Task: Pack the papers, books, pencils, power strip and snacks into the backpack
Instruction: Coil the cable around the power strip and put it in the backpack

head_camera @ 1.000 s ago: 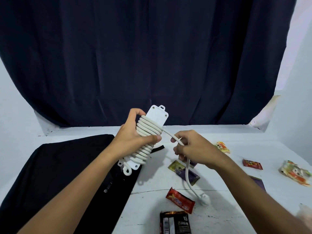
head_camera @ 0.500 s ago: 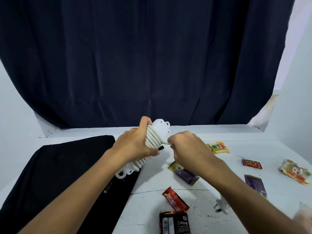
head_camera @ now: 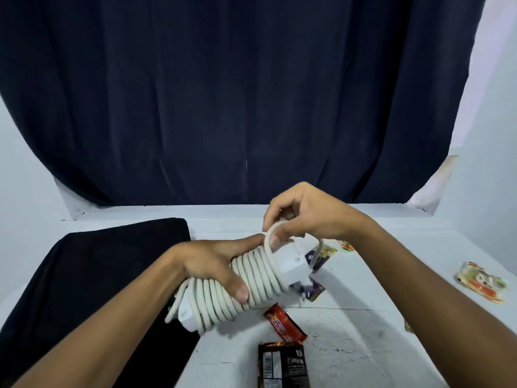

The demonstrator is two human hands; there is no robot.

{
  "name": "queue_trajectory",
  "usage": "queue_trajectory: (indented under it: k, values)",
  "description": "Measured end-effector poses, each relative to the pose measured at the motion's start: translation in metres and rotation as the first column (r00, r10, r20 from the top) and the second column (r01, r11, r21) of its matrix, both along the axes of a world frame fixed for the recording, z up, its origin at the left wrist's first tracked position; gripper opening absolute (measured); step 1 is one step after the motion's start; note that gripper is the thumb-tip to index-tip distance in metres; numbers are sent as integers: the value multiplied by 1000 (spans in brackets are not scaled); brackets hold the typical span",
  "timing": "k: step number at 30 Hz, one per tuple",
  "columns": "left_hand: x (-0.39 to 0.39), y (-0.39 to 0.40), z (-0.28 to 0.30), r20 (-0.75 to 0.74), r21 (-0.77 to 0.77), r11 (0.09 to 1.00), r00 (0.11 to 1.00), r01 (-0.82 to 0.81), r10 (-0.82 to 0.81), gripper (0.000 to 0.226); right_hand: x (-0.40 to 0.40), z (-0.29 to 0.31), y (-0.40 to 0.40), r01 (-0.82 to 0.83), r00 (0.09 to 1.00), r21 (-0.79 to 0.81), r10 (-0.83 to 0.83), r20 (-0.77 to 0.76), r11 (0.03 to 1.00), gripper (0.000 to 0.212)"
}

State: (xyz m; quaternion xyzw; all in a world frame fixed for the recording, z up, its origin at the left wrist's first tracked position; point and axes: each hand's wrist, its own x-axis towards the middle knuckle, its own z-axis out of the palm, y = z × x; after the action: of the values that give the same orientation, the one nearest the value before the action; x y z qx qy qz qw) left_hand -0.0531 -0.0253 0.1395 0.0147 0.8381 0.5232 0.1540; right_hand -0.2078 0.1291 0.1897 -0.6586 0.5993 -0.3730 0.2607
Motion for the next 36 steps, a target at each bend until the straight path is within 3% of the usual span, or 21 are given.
queue_trajectory:
  k: [2, 4, 7, 12, 15, 17, 20, 23, 25, 32, 36]
  values:
    - [-1, 5, -7, -23, 280, 953, 994, 111, -109, 112, 1, -2, -3, -52, 980, -25, 56, 191, 998, 18]
    - [-4, 15, -13, -91, 488, 840, 971, 236, -220, 106, 1, -4, -7, -97, 926, -51, 109, 362, 994, 20]
    - [-6, 27, -16, -182, 630, 718, 955, 297, -235, 95, -4, -5, -10, -92, 877, -24, 93, 472, 995, 13]
    - [-7, 38, -20, -221, 667, 694, 962, 271, -163, 87, -13, -19, -8, -97, 854, 22, 72, 515, 995, 16]
    - [-8, 37, -26, -198, 688, 702, 978, 183, -61, 97, -19, -32, -4, -70, 820, -29, 74, 568, 997, 29]
    - [-10, 36, -29, -207, 722, 672, 978, 163, -15, 103, -22, -38, -1, -26, 808, -75, 65, 586, 997, 29]
    - [-14, 38, -33, -248, 762, 617, 969, 195, 0, 92, -21, -44, 0, 48, 830, -106, 19, 557, 993, 28]
    - [-18, 40, -36, -241, 789, 588, 970, 180, 26, 75, -23, -53, -1, 103, 784, -59, -45, 619, 993, 54]
    - [-19, 40, -37, -215, 803, 583, 972, 123, 92, 76, -21, -56, -1, 86, 760, -69, -21, 650, 994, 66]
    - [-18, 41, -33, -160, 792, 611, 958, -19, 237, 86, -18, -64, 6, 7, 763, -101, 59, 644, 995, 88]
    - [-15, 39, -34, -142, 790, 613, 969, -12, 202, 60, -13, -66, 7, 40, 812, -107, 30, 583, 993, 91]
